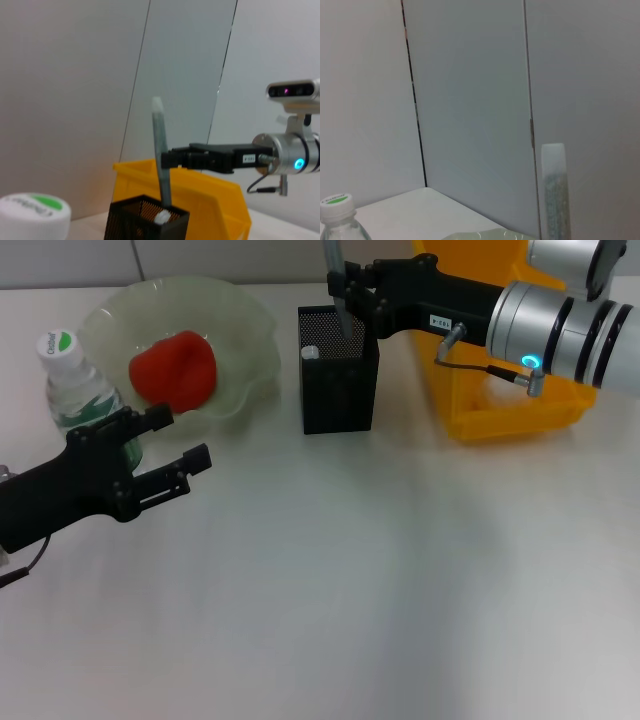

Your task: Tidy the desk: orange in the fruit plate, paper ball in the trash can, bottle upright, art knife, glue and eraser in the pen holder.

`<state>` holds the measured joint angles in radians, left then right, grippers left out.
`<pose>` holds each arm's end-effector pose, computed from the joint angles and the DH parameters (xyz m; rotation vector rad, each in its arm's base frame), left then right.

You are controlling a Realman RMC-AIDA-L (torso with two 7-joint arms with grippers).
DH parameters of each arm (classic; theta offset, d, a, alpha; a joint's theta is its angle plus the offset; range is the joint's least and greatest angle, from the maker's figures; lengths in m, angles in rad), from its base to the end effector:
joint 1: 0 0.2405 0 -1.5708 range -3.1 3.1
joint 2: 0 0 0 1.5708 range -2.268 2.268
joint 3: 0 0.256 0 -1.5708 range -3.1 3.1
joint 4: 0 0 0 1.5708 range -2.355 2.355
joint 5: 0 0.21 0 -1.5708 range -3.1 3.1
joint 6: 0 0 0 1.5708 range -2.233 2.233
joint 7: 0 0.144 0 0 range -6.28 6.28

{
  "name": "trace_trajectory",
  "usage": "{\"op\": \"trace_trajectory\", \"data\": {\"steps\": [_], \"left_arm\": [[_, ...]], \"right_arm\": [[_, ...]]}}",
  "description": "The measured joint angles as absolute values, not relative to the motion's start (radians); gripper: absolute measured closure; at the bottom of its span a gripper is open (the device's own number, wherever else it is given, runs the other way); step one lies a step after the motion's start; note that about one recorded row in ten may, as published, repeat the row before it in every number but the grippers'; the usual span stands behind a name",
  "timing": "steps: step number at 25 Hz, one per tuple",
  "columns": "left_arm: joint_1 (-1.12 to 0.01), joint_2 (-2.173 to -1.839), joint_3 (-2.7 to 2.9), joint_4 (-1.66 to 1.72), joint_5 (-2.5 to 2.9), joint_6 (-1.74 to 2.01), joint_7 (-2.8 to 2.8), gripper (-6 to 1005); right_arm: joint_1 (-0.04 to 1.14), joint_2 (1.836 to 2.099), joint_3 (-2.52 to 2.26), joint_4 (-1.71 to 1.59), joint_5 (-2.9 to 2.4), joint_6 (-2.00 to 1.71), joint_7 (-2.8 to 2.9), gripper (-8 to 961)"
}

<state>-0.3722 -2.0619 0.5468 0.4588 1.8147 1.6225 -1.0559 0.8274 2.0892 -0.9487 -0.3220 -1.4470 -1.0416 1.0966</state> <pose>-0.3078 0.2808 0.0070 -2.4330 -0.5792 -0.9552 0.1769 0.4235 -0.0512 -2.4515 0.4560 0.7962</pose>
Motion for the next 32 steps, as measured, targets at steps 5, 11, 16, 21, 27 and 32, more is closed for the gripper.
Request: {"op": "trace_trajectory", "data": {"steps": [5, 11, 16, 21, 27, 32], "left_arm": [[-0.366, -2.06, 0.548, 0.458, 1.82, 1.618, -1.051, 202], [-0.364, -2.06, 0.55, 0.458, 1.821, 1.622, -1.051, 202], [-0.364, -2.06, 0.551, 0.458, 1.821, 1.623, -1.051, 202], [-0.362, -2.06, 0.551, 0.457, 1.821, 1.623, -1.051, 202], [-0.36, -2.06, 0.551, 0.458, 1.821, 1.622, -1.051, 202], [-0.36, -2.06, 0.552, 0.458, 1.821, 1.621, -1.051, 202]], "right_arm": [[0.826, 2.089, -0.949, -0.322, -1.447, -1.041, 1.091, 772], [0.827, 2.089, -0.949, -0.322, -1.446, -1.041, 1.088, 747], [0.826, 2.089, -0.95, -0.322, -1.446, -1.041, 1.088, 726], [0.824, 2.089, -0.948, -0.322, -1.446, -1.042, 1.09, 552], [0.793, 2.09, -0.947, -0.322, -1.353, -1.071, 1.075, 440], [0.762, 2.088, -0.943, -0.329, -1.3, -1.096, 1.076, 302]]}}
